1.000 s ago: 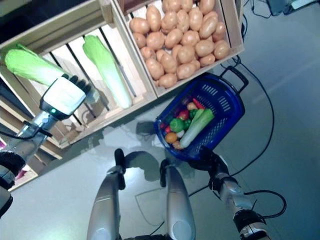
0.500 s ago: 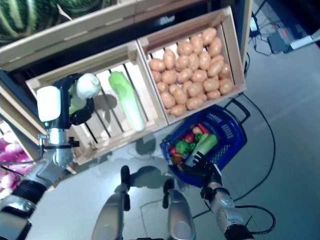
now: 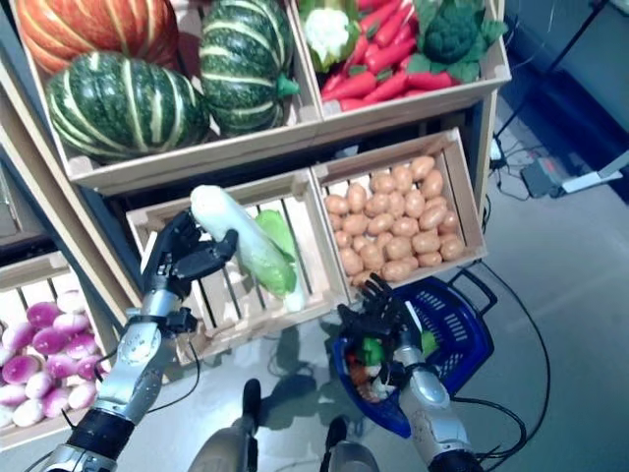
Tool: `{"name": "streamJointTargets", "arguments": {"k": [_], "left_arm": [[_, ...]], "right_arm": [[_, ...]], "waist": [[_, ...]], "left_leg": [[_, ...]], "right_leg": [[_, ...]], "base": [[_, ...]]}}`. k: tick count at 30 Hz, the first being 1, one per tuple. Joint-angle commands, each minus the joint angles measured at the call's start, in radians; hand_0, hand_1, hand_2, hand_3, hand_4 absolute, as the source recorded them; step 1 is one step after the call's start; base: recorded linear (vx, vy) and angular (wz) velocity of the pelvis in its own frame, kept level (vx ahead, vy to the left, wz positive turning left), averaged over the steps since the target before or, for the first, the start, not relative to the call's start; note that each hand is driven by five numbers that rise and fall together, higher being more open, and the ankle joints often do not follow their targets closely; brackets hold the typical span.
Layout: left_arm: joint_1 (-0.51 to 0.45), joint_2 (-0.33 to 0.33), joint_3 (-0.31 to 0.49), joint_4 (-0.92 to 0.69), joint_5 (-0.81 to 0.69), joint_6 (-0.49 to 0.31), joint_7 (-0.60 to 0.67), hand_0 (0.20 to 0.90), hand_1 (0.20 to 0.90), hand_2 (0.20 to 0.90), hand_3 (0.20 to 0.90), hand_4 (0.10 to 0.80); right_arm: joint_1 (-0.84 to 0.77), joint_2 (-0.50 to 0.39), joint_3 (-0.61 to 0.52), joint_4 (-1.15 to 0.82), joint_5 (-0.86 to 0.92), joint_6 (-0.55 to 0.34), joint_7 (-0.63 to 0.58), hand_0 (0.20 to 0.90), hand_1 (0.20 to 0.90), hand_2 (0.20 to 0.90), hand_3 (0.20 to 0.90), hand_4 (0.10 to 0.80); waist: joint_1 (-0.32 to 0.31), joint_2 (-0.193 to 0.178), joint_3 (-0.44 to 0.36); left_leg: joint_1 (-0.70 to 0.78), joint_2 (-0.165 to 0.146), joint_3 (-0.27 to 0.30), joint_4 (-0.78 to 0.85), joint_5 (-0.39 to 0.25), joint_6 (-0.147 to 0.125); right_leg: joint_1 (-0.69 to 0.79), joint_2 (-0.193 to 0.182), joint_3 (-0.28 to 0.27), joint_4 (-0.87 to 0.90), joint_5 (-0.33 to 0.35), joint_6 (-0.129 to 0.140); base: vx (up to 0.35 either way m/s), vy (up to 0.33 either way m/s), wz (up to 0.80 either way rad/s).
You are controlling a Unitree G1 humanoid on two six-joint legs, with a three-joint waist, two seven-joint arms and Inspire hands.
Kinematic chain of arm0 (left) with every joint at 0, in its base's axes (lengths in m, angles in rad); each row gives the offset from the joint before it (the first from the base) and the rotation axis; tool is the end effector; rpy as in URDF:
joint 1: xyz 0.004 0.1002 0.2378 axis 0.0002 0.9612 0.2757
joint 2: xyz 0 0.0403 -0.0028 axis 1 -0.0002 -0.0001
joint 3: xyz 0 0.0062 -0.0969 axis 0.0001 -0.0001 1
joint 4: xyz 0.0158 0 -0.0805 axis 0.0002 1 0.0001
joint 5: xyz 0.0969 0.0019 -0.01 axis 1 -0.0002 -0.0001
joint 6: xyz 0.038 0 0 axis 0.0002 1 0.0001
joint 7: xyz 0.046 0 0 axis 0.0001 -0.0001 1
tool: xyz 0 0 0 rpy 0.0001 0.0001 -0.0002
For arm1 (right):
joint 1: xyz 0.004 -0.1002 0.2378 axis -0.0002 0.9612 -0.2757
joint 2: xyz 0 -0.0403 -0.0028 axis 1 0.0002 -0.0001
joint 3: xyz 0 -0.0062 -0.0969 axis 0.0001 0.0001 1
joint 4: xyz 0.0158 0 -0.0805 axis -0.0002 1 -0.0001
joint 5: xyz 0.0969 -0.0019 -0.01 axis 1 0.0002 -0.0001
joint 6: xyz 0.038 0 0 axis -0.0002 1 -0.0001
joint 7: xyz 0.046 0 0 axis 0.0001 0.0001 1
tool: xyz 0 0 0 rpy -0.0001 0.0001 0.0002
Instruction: Put vegetables into the basket
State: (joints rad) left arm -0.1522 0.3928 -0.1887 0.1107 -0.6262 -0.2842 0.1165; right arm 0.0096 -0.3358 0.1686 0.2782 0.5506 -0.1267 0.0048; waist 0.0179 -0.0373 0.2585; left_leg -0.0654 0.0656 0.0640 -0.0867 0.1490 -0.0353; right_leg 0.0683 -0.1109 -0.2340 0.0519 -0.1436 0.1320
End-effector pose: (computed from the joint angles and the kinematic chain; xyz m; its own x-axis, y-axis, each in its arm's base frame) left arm 0.2260 0.1878 0.0756 0.9757 0.0051 0.2192 0.0483 0.9702 -0.2375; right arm 0.1878 -0.1981 0.0077 0.9788 0.0409 -0.2006 -0.0019 0.9816 0.1911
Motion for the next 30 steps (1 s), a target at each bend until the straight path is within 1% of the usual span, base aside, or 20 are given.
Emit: {"name": "streamJointTargets", "arguments": {"k": [1, 3, 5, 6, 9, 13, 18, 20, 24, 26, 30], "left_arm": [[-0.048, -0.043, 0.027, -0.116, -0.203, -0.061, -0.135, 0.3, 0.3, 0.3, 0.3, 0.4], [-0.045, -0.053, 0.02, -0.126, -0.288, -0.027, -0.164, 0.3, 0.3, 0.3, 0.3, 0.4], [-0.043, -0.055, 0.02, -0.124, -0.333, -0.005, -0.176, 0.3, 0.3, 0.3, 0.3, 0.4], [-0.046, -0.058, 0.013, -0.124, -0.316, 0.009, -0.172, 0.3, 0.3, 0.3, 0.3, 0.4], [-0.054, -0.04, -0.007, -0.119, -0.32, 0.059, -0.184, 0.3, 0.3, 0.3, 0.3, 0.4], [-0.07, -0.016, -0.031, -0.105, -0.324, 0.117, -0.206, 0.3, 0.3, 0.3, 0.3, 0.4], [-0.09, 0.001, -0.065, -0.081, -0.311, 0.174, -0.233, 0.3, 0.3, 0.3, 0.3, 0.4], [-0.092, 0.008, -0.075, -0.074, -0.274, 0.191, -0.251, 0.3, 0.3, 0.3, 0.3, 0.4], [-0.098, 0.025, -0.09, -0.069, -0.251, 0.203, -0.264, 0.3, 0.3, 0.3, 0.3, 0.4], [-0.101, 0.029, -0.098, -0.07, -0.23, 0.203, -0.241, 0.3, 0.3, 0.3, 0.3, 0.4], [-0.093, 0.037, -0.09, -0.075, -0.217, 0.21, -0.227, 0.3, 0.3, 0.3, 0.3, 0.4]], "right_arm": [[-0.014, -0.058, 0.005, -0.148, -0.041, -0.102, 0.087, 0.9, 0.9, 0.9, 0.9, 0.8], [-0.029, -0.079, 0.01, -0.187, -0.051, -0.084, 0.102, 0.9, 0.9, 0.9, 0.9, 0.8], [-0.042, -0.099, 0.011, -0.204, -0.056, -0.054, 0.113, 0.9, 0.9, 0.9, 0.9, 0.8], [-0.057, -0.12, 0.019, -0.223, -0.045, -0.01, 0.137, 0.9, 0.9, 0.9, 0.9, 0.8], [-0.085, -0.191, 0.027, -0.263, -0.036, 0.082, 0.185, 0.9, 0.9, 0.9, 0.9, 0.8], [-0.15, -0.259, 0.042, -0.285, -0.012, 0.151, 0.223, 0.9, 0.9, 0.9, 0.9, 0.8], [-0.23, -0.295, 0.077, -0.308, 0.019, 0.214, 0.228, 0.9, 0.9, 0.9, 0.9, 0.8], [-0.251, -0.294, 0.097, -0.314, -0.007, 0.225, 0.217, 0.9, 0.9, 0.9, 0.9, 0.8], [-0.282, -0.282, 0.125, -0.333, -0.021, 0.264, 0.163, 0.9, 0.9, 0.9, 0.9, 0.8], [-0.29, -0.275, 0.135, -0.342, -0.036, 0.264, 0.107, 0.9, 0.9, 0.9, 0.9, 0.8], [-0.287, -0.238, 0.11, -0.357, -0.021, 0.266, -0.008, 0.9, 0.9, 0.9, 0.9, 0.8]], "waist": [[0.002, -0.01, -0.115], [0.005, -0.011, -0.127], [0.005, -0.012, -0.134], [0.006, -0.014, -0.139], [0.008, -0.018, -0.154], [0.012, -0.022, -0.168], [0.014, -0.024, -0.187], [0.016, -0.024, -0.195], [0.016, -0.02, -0.205], [0.014, -0.018, -0.208], [0.011, -0.015, -0.214]], "left_leg": [[0.053, -0.011, 0.026, 0.012, -0.123, -0.001], [0.063, -0.012, 0.023, 0.007, -0.127, 0.0], [0.074, -0.012, 0.021, 0.003, -0.129, 0.001], [0.082, -0.012, 0.022, 0.001, -0.133, 0.001], [0.091, -0.013, 0.02, -0.001, -0.138, 0.0], [0.099, -0.011, 0.021, -0.001, -0.141, 0.0], [0.103, -0.007, 0.024, -0.001, -0.141, -0.004], [0.105, -0.005, 0.027, -0.001, -0.141, -0.007], [0.107, -0.002, 0.033, -0.001, -0.14, -0.008], [0.109, -0.003, 0.033, -0.001, -0.141, -0.005], [0.113, -0.005, 0.035, -0.001, -0.146, 0.0]], "right_leg": [[-0.054, -0.058, -0.001, -0.034, 0.145, 0.005], [-0.043, -0.058, 0.001, -0.042, 0.146, 0.005], [-0.035, -0.058, 0.004, -0.049, 0.149, 0.007], [-0.028, -0.058, 0.005, -0.056, 0.151, 0.008], [-0.016, -0.059, 0.005, -0.068, 0.156, 0.011], [-0.008, -0.06, 0.005, -0.076, 0.163, 0.014], [0.0, -0.063, 0.007, -0.105, 0.182, 0.017], [0.002, -0.063, 0.007, -0.113, 0.188, 0.018], [-0.001, -0.062, 0.013, -0.106, 0.187, 0.019], [-0.001, -0.061, 0.017, -0.105, 0.186, 0.02], [-0.002, -0.06, 0.027, -0.102, 0.181, 0.02]], "base": [[0.054, -0.029, 0.01], [0.049, -0.034, 0.0], [0.037, -0.029, 0.0], [0.035, -0.029, -0.03], [0.018, -0.032, -0.01], [-0.004, -0.032, 0.0], [0.0, 0.0, 0.0], [0.0, 0.0, 0.0], [0.0, 0.0, 0.0], [0.0, 0.0, 0.0], [0.0, 0.0, 0.0]]}}
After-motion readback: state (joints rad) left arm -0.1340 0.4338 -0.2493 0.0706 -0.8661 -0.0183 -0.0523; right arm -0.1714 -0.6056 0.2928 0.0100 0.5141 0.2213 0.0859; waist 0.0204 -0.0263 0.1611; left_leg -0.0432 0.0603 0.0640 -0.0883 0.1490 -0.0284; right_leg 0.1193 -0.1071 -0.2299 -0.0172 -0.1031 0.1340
